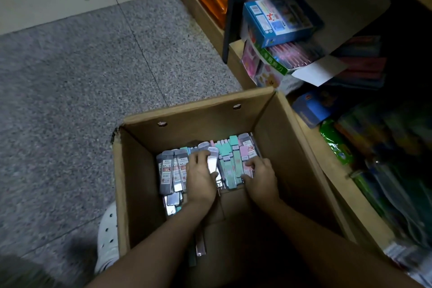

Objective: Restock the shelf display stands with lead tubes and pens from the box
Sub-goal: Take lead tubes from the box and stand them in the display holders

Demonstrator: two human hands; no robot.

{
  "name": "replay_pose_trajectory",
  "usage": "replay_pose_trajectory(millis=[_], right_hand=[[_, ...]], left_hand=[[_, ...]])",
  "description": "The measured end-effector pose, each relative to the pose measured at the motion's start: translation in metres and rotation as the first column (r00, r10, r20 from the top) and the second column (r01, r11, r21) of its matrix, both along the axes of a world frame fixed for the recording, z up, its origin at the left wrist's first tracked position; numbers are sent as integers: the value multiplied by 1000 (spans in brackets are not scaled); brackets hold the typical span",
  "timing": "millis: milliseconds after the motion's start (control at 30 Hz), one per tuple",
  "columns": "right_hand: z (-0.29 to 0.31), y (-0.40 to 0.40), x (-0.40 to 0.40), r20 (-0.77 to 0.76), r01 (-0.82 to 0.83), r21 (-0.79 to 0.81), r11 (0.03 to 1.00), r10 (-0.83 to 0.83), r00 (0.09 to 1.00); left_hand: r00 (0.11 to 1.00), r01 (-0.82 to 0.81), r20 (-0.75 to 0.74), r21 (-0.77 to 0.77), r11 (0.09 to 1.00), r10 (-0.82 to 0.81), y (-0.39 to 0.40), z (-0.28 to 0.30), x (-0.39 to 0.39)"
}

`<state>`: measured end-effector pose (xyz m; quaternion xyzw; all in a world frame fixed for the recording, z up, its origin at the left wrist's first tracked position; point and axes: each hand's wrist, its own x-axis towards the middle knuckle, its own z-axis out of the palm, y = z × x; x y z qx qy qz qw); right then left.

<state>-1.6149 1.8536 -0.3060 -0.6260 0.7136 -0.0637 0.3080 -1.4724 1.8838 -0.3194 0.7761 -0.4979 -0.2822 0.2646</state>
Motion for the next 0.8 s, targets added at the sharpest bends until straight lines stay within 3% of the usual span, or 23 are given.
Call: replay_pose_trajectory(millis=[133,267,400,600,667,800], right_hand=[[0,5,0,74,42,10,999,-42,996],[8,12,-4,325,110,79,991,-129,937],[31,13,-7,496,134,142,981,-187,848],[112,6,-6,688,128,12,992,-101,719],[149,8,-13,684,63,-37,997,-21,729],[225,16,-37,622,-33,-147,989,119,774]], left_hand=[[989,-88,-108,78,993,96,-5,-3,-1],[974,-79,-205,115,990,102,-3,1,5],[856,-7,-506,187,982,103,-3,32,9],[755,244,-638,60,968,-151,-16,128,15],[719,371,-638,16,928,-276,-27,171,16],[663,608,-486,-93,788,-569,-51,251,10]])
